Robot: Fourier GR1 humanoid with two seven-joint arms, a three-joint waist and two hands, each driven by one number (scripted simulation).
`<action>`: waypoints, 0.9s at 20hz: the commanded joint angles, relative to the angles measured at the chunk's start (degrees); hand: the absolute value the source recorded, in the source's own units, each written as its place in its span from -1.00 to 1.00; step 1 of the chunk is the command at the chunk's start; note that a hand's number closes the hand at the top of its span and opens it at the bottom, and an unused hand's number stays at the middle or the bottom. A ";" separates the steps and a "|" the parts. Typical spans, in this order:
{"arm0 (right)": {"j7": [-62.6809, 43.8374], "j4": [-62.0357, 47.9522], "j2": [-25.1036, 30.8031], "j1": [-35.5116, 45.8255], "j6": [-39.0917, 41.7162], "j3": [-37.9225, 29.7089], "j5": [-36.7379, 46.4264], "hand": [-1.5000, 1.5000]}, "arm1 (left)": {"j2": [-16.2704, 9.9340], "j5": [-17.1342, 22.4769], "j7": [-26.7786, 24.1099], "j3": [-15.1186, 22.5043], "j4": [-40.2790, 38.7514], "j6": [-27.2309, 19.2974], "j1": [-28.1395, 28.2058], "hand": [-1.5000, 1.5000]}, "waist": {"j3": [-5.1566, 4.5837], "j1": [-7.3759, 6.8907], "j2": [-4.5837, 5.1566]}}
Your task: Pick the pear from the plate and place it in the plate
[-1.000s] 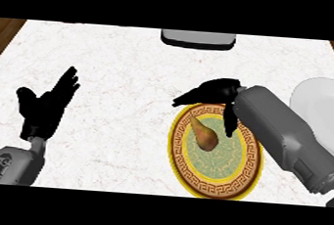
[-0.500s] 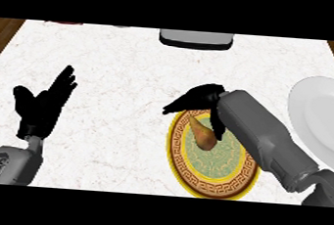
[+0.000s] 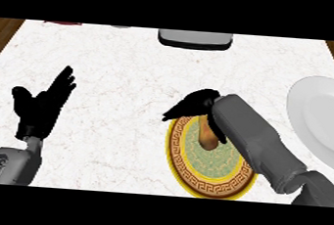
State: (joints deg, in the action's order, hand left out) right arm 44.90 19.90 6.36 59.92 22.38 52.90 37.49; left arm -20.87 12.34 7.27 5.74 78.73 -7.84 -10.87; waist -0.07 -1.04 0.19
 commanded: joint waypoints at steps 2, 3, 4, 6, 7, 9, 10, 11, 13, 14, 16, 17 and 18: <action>6.00 -1.83 -2.01 -0.66 3.40 2.01 3.39 1.00 | 0.59 -0.50 3.08 0.18 3.88 -0.76 0.41 0.00 | 0.10 -0.22 0.03; 8.75 -0.09 -0.95 1.03 5.28 3.20 3.92 1.00 | 0.61 -1.49 3.96 0.77 3.89 -1.75 0.47 0.00 | 0.10 -0.19 -0.03; 12.23 0.99 1.74 0.97 5.49 2.95 3.55 1.00 | 0.01 -0.66 -0.13 -0.37 2.45 0.57 1.89 0.00 | 0.06 0.12 -0.05; 10.25 2.25 -0.66 -1.05 3.98 3.47 4.02 1.00 | 1.00 -1.90 2.22 0.46 4.23 -1.62 1.67 0.00 | 0.09 0.24 -0.20; 11.72 1.73 -0.09 -3.34 1.31 4.24 4.55 1.00 | 0.96 -1.03 -1.38 -1.33 -0.43 -0.08 0.90 0.00 | 0.05 0.48 0.10; 11.29 1.55 0.04 -4.31 1.63 2.69 3.06 1.00 | 0.27 -0.33 2.90 -0.89 3.29 0.21 1.10 0.00 | 0.09 0.38 -0.10; 11.59 0.41 -0.46 -2.66 2.51 1.97 2.54 1.00 | 1.27 -1.35 -0.82 0.01 2.50 0.43 3.64 0.00 | 0.07 -0.15 0.08; 9.51 1.99 -1.93 -3.99 2.42 2.01 2.44 1.00 | -0.53 -0.61 1.68 -0.99 4.14 1.14 3.03 0.00 | 0.08 0.20 -0.18; 10.03 2.73 -0.50 -3.19 3.49 0.91 1.76 1.00 | 1.61 -1.50 1.17 -0.93 1.82 -0.66 1.31 0.00 | 0.05 0.87 -0.17; 9.32 0.79 -1.43 -2.78 1.27 -0.58 1.30 1.00 | 0.39 -1.39 2.39 -1.18 2.53 0.41 1.02 0.00 | 0.08 0.30 0.02; 11.36 -0.31 1.19 -2.35 -3.72 -3.30 0.73 1.00 | 0.81 -1.13 -1.44 -2.53 -0.90 1.79 0.74 0.00 | 0.07 0.30 0.15; 0.56 5.24 1.23 -4.83 -4.08 -5.72 -1.53 1.00 | 1.27 -1.91 0.59 -1.89 0.66 -0.03 0.98 0.00 | 0.05 2.00 -0.63; -3.19 2.80 1.99 -7.83 -9.23 -7.89 -3.29 1.00 | 3.13 -2.99 -1.21 -0.45 0.96 -1.82 4.26 0.00 | 0.07 2.68 -0.86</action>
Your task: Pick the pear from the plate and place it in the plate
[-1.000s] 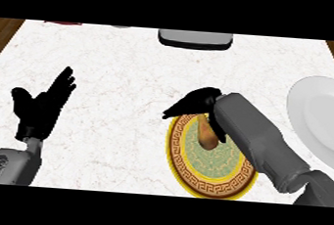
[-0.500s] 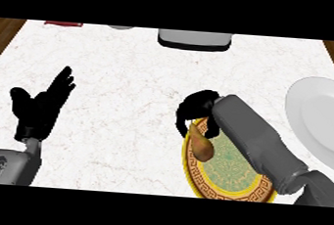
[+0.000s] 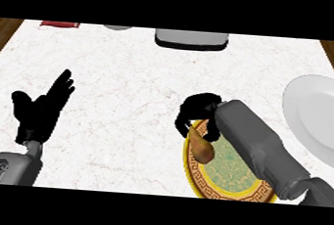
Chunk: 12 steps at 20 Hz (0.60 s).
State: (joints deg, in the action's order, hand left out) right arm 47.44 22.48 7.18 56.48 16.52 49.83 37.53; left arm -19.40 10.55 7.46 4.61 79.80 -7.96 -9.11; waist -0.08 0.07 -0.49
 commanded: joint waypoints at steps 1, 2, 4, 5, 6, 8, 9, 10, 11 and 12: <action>-9.74 -0.60 2.84 -4.97 -6.57 -7.54 -4.98 1.00 | -0.79 0.01 -0.22 -1.11 -0.12 -0.36 2.40 0.00 | 0.09 2.87 -0.73; -11.92 -0.92 4.60 -6.17 -8.92 -9.83 -6.58 1.00 | -1.84 1.16 0.60 -3.03 -0.64 -0.41 2.43 0.00 | 0.09 4.51 -1.32; -17.77 -3.01 8.42 -7.02 -13.77 -14.74 -9.54 1.00 | -1.34 0.75 0.77 -3.08 -0.24 -1.72 3.22 0.00 | 0.14 6.77 -2.05; -17.98 -1.63 9.69 -8.39 -17.69 -15.82 -10.09 1.00 | -1.14 1.07 0.17 -4.01 -0.78 -2.30 3.43 0.00 | 0.07 7.66 -2.20; -19.30 -0.19 10.29 -8.62 -20.81 -17.13 -10.77 1.00 | -1.26 0.79 0.36 -3.64 -0.83 -2.12 3.99 0.00 | 0.03 7.92 -2.41; -20.56 3.38 9.93 -9.75 -27.31 -20.56 -13.21 1.00 | -1.98 1.17 -0.23 -4.02 -1.12 -0.98 4.53 0.00 | 0.00 8.13 -2.47; -21.34 4.99 11.33 -9.31 -29.75 -21.94 -13.79 1.00 | -2.61 0.90 0.56 -4.56 -0.40 -1.71 3.91 0.00 | 0.03 7.77 -2.50; -22.21 6.61 12.17 -8.57 -32.90 -23.98 -14.88 1.00 | -2.33 2.04 -0.57 -4.72 -0.42 -0.36 6.39 0.00 | -0.05 7.34 -2.82; -21.96 8.34 13.23 -9.26 -35.39 -25.20 -15.50 1.00 | -1.11 0.95 0.49 -3.85 -0.19 -2.33 5.48 0.00 | 0.02 8.60 -2.95; -23.89 10.35 12.94 -8.71 -37.88 -25.74 -15.36 1.00 | -1.45 0.69 -0.73 -4.04 -0.09 -2.09 6.05 0.00 | -0.08 8.13 -2.99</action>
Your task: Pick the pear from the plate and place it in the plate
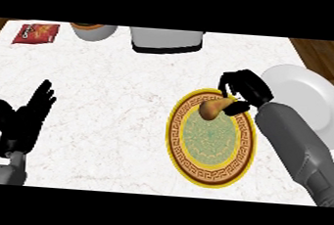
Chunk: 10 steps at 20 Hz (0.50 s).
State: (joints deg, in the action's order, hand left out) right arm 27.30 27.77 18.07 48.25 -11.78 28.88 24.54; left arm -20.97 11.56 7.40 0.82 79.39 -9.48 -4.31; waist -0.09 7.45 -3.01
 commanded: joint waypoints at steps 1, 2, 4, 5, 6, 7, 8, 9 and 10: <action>-4.14 5.95 4.14 -2.12 -12.12 -6.25 -2.96 1.00 | -0.05 0.46 -1.15 -0.71 0.28 0.26 1.93 0.00 | -0.08 1.07 -0.37; -5.66 7.86 4.51 -2.12 -13.73 -6.68 -2.85 1.00 | -0.14 0.41 0.12 -0.88 0.03 -0.25 0.73 0.00 | -0.10 1.48 -0.31; -6.73 10.76 7.47 -5.57 -16.90 -8.95 -4.04 1.00 | 0.06 -0.05 -0.46 -0.30 0.99 -0.17 1.40 0.00 | -0.07 1.14 -0.01; -8.32 12.93 8.11 -6.23 -17.68 -9.86 -4.62 1.00 | -0.55 0.38 -0.10 -0.99 0.61 0.22 0.64 0.00 | -0.10 0.53 0.35; -9.98 15.44 6.80 -8.74 -18.46 -9.56 -4.87 1.00 | 0.86 -0.81 -0.12 0.16 0.39 -1.19 0.23 0.00 | -0.11 0.35 0.57; -11.59 17.13 9.61 -9.72 -17.12 -10.50 -5.62 1.00 | -1.46 0.89 -0.09 -1.31 0.49 1.62 1.52 0.00 | -0.17 0.26 0.36; -12.63 20.06 10.06 -11.01 -15.52 -12.12 -8.05 1.00 | -0.31 0.52 -0.73 -0.59 0.79 1.21 0.94 0.00 | -0.12 -0.71 0.84; -13.35 22.15 11.31 -14.36 -15.57 -11.73 -7.89 1.00 | 1.10 -1.48 0.81 1.50 1.43 -0.77 -1.20 0.00 | -0.06 -0.51 1.07; -16.71 25.21 12.30 -14.44 -16.14 -12.28 -7.87 1.00 | 0.04 0.29 1.79 0.20 1.55 0.80 -1.03 0.00 | -0.10 -1.42 1.14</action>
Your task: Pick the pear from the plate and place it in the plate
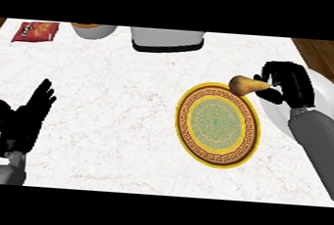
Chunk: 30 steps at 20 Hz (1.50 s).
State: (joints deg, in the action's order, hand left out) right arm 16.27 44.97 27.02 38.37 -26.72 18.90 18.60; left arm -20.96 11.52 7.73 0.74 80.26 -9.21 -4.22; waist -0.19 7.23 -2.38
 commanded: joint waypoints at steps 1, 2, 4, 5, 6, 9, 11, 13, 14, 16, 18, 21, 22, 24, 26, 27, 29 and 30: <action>-7.26 11.01 4.86 -6.42 -0.30 -2.89 -2.76 1.00 | 1.29 -1.19 0.25 1.36 0.77 -0.82 -0.99 0.00 | -0.01 -1.48 0.64; -6.26 13.09 6.97 -10.30 -0.32 -4.71 -4.52 1.00 | 0.30 -0.38 -0.19 0.87 1.62 0.96 -0.94 0.00 | 0.06 -2.59 1.05; -8.04 19.50 11.31 -14.54 1.58 -6.70 -6.52 1.00 | 0.85 -0.90 -1.79 1.06 -0.16 1.37 -0.98 0.00 | 0.03 -2.78 1.26; -8.88 20.64 12.88 -15.37 2.93 -8.37 -7.66 1.00 | -0.05 -0.22 0.96 0.14 -1.11 1.94 -4.94 0.00 | 0.09 -4.02 1.73; -8.55 20.75 14.42 -17.43 2.36 -10.50 -8.39 1.00 | 1.27 -0.83 2.08 2.15 3.24 1.31 -1.74 0.00 | 0.15 -5.20 1.81; -7.36 20.77 17.36 -21.38 4.01 -14.53 -9.43 1.00 | 2.07 -2.03 3.69 2.43 1.74 1.15 -5.76 0.00 | 0.19 -6.21 2.21; -8.34 21.07 16.28 -23.10 2.85 -15.84 -7.74 1.00 | 3.69 -3.61 0.89 3.65 3.35 1.51 -2.69 0.00 | 0.18 -6.85 2.27; -3.71 16.19 18.53 -21.77 6.42 -19.37 -8.89 1.00 | 2.32 -2.51 0.39 0.69 0.21 3.34 -4.47 0.00 | 0.19 -7.06 2.38; 0.39 8.24 15.81 -18.42 6.48 -19.46 -8.10 1.00 | 3.47 -3.20 -0.25 1.48 -0.55 3.30 -5.17 0.00 | 0.21 -7.48 2.52; 1.50 3.25 16.83 -18.14 6.09 -18.08 -5.02 1.00 | 3.59 -3.54 2.97 2.62 3.27 2.36 -5.06 0.00 | 0.25 -7.95 2.59; -0.06 1.43 18.78 -15.66 11.55 -16.61 -4.21 1.00 | 2.19 -0.97 -1.14 0.08 -0.43 6.53 -4.27 0.00 | 0.21 -8.07 2.62; 5.78 -6.39 18.95 -16.23 19.40 -20.68 -10.48 1.00 | 4.61 -3.94 2.52 2.59 2.61 1.93 -5.21 0.00 | 0.35 -8.19 2.75; 5.56 -7.66 18.61 -16.17 21.77 -20.64 -11.06 1.00 | 2.87 -2.84 2.96 0.79 0.11 3.56 -6.92 0.00 | 0.32 -7.97 2.84; 8.48 -14.62 17.31 -11.07 22.35 -18.92 -7.16 -1.00 | 5.23 -5.05 1.52 2.38 -0.60 1.94 -7.93 0.00 | 0.32 -8.61 2.95; 14.57 -18.02 16.01 -10.30 22.22 -18.48 -5.29 -1.00 | 4.02 -3.25 3.24 1.41 1.58 4.16 -6.37 0.00 | 0.32 -8.68 2.81; 16.42 -17.47 17.67 -10.03 23.87 -19.46 -5.65 -1.00 | 1.39 -2.05 -0.61 -1.61 -2.08 7.53 -6.79 0.00 | 0.26 -8.16 2.72; 20.50 -18.02 18.67 -8.94 23.56 -22.32 -7.44 -1.00 | 4.13 -3.73 3.13 1.24 3.35 4.22 -3.72 0.00 | 0.28 -8.21 2.56; 23.62 -16.91 17.90 -10.69 21.44 -23.68 -8.74 -1.00 | 4.95 -4.76 2.08 1.63 -0.16 3.80 -6.82 0.00 | 0.28 -7.63 2.59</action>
State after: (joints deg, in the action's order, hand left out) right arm 32.57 29.58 44.86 27.51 -5.09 -1.92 11.39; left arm -16.69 7.54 9.06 2.12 80.67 -5.22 -9.95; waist 0.12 -0.99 0.35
